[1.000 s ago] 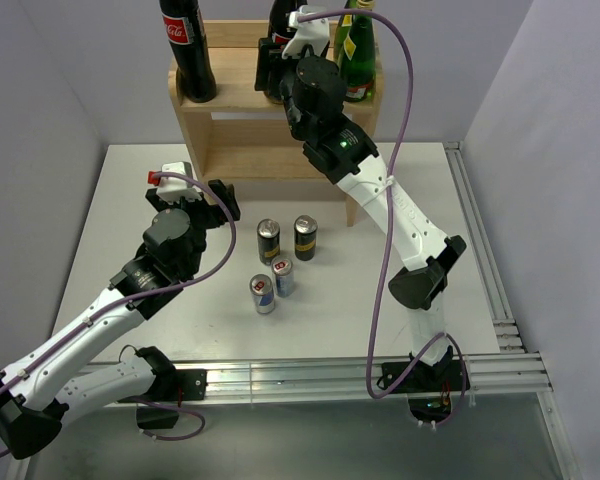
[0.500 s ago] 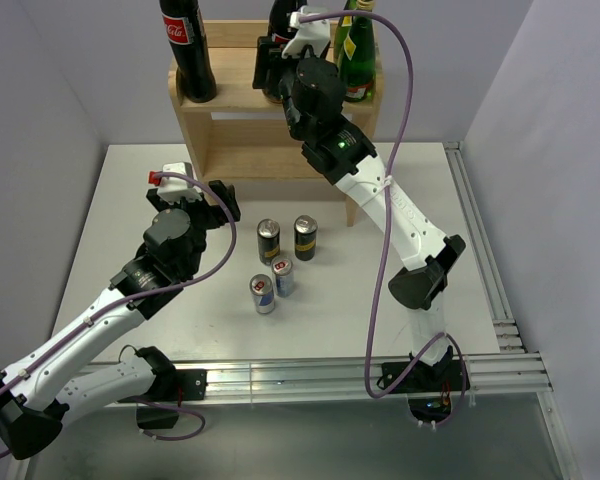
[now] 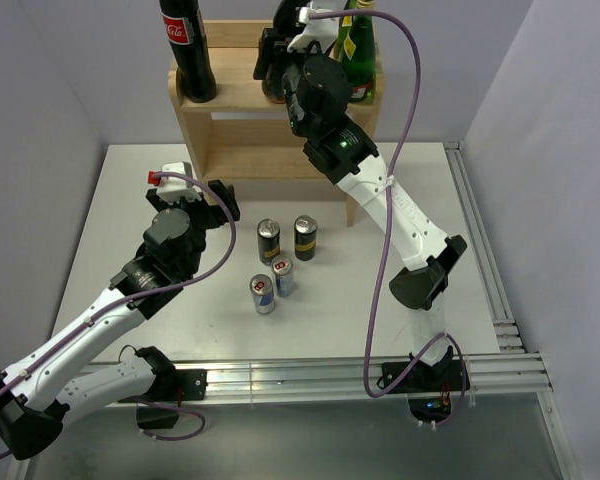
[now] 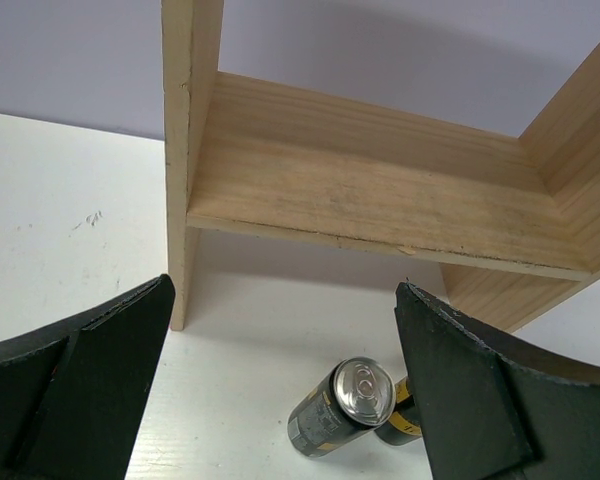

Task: Place and organize the beverage onto the shelf

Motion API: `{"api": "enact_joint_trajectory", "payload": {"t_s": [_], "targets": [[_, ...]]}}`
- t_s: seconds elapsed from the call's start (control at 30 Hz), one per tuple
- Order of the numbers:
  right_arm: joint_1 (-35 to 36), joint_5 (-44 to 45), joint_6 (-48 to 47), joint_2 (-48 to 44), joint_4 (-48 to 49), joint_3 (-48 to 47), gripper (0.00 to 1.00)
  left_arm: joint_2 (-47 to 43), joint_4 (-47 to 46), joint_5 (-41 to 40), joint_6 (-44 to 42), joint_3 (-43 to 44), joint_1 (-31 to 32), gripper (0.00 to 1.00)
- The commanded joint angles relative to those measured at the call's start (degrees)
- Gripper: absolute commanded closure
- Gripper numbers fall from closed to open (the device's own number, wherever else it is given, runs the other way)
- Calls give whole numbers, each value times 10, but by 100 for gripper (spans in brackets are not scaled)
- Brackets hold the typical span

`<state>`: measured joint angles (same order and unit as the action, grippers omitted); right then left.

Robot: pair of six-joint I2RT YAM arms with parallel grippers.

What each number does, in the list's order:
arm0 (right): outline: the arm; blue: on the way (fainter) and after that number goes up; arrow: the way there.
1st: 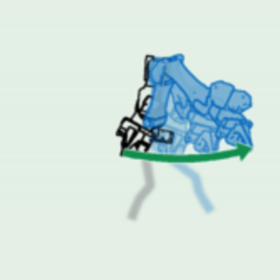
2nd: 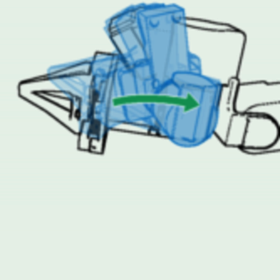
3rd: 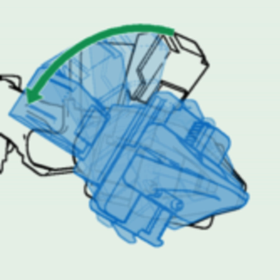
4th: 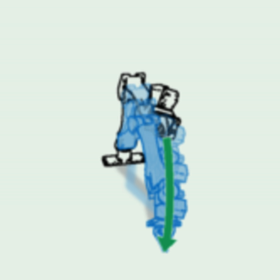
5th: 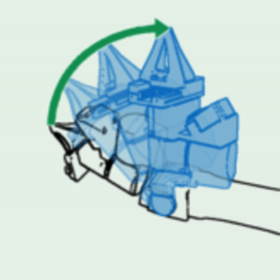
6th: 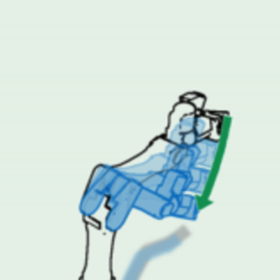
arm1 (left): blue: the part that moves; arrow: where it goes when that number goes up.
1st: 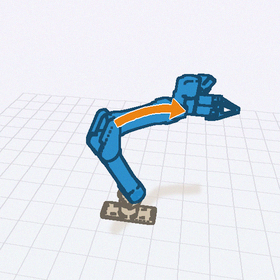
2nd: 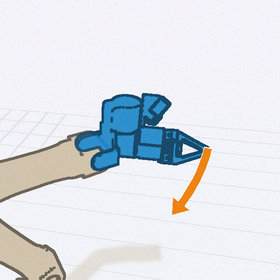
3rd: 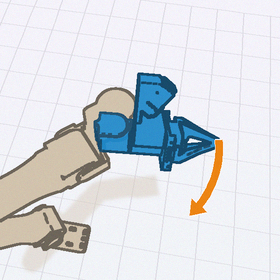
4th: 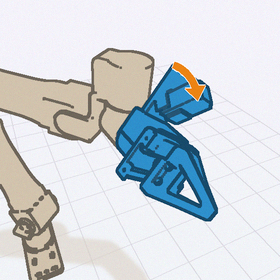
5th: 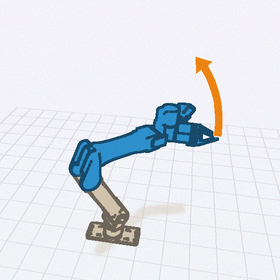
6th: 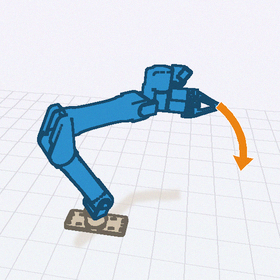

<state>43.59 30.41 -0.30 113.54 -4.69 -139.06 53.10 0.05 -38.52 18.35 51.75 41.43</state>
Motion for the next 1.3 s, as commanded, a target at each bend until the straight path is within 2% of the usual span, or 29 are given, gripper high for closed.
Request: {"api": "enact_joint_trajectory", "payload": {"t_s": [0.0,0.43,0.63,1.27], "targets": [[-3,3,0,-22,33,-1,28,-5,-27,10,8,-2,-4,1],[-4,3,-8,-3,45,-12,28,1,-31,17,10,-3,-8,1],[-9,0,-3,8,45,-18,23,4,-32,23,12,-5,-13,1],[-16,-5,2,34,45,-17,21,9,-37,39,15,-13,-32,1]]}}
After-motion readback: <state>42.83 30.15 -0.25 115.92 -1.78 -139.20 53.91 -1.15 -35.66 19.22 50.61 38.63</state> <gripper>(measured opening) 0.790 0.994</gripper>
